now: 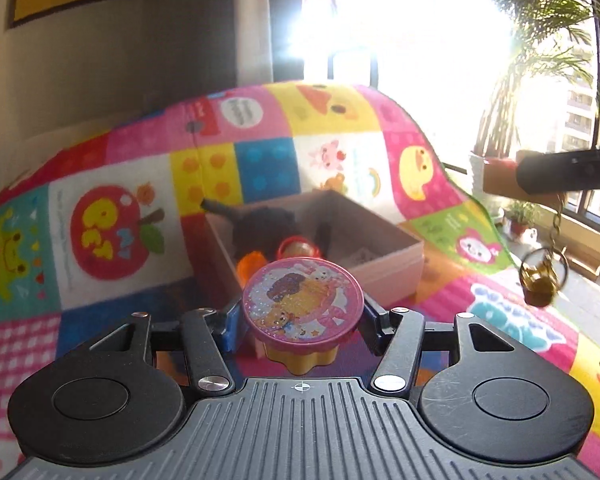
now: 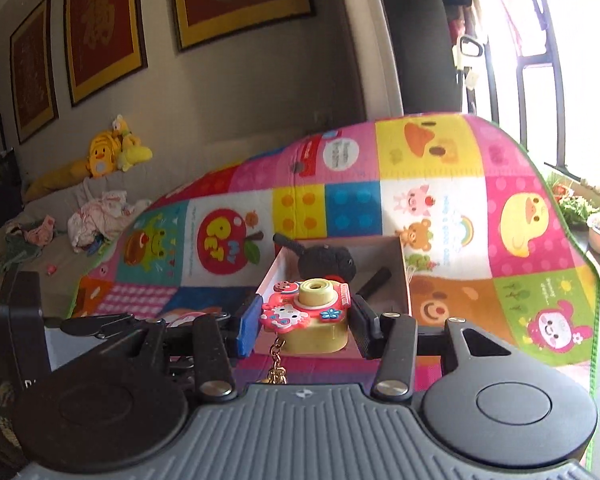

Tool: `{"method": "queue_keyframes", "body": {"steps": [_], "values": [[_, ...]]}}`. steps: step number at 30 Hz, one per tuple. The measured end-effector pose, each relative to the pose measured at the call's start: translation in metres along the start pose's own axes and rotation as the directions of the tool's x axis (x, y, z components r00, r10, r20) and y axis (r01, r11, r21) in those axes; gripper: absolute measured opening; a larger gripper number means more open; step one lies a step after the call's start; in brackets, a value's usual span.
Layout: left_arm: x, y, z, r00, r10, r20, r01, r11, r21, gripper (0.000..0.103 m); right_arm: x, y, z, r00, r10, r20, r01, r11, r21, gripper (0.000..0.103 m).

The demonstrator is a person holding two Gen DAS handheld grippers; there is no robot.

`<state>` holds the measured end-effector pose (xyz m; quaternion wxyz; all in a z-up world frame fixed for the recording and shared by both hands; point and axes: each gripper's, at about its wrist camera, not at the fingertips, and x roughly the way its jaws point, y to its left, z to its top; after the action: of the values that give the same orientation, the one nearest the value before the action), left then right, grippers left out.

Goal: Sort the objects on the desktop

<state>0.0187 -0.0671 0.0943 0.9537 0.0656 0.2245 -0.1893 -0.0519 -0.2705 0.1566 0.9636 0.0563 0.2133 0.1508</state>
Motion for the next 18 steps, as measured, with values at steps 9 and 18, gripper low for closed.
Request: {"method": "queue_keyframes", "body": {"steps": [9, 18], "values": [[0.101, -0.010, 0.056, 0.994, -0.106, 0.026, 0.107, 0.992, -0.062, 0.067, 0.009, -0.029, -0.009, 0.994, -0.108, -0.023, 0.108, 0.994, 0.003, 0.046], [0.049, 0.018, -0.001, 0.997, -0.079, 0.007, 0.080, 0.986, -0.144, 0.097, 0.034, -0.045, -0.021, 0.979, -0.172, -0.108, 0.176, 0.984, 0.022, 0.046]]}}
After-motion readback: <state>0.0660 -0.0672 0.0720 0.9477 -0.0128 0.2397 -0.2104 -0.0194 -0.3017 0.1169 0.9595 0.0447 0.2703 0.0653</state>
